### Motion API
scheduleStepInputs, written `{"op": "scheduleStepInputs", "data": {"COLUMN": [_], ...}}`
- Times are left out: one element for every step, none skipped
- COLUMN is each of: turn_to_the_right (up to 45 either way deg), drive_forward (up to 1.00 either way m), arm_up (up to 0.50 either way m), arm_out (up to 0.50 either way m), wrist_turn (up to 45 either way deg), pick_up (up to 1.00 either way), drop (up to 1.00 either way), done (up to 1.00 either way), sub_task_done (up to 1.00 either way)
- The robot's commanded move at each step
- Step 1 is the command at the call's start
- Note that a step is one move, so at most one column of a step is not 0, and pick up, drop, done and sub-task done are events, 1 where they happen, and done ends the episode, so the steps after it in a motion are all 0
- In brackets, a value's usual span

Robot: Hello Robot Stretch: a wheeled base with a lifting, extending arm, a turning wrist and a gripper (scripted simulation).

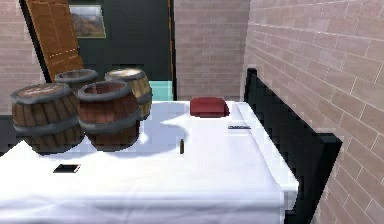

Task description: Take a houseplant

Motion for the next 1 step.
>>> {"op": "scheduleStepInputs", "data": {"turn_to_the_right": [0.0], "drive_forward": [0.0], "arm_up": [0.0], "arm_out": [0.0], "wrist_turn": [0.0], "pick_up": [0.0], "drop": [0.0], "done": [1.0], "sub_task_done": [0.0]}}
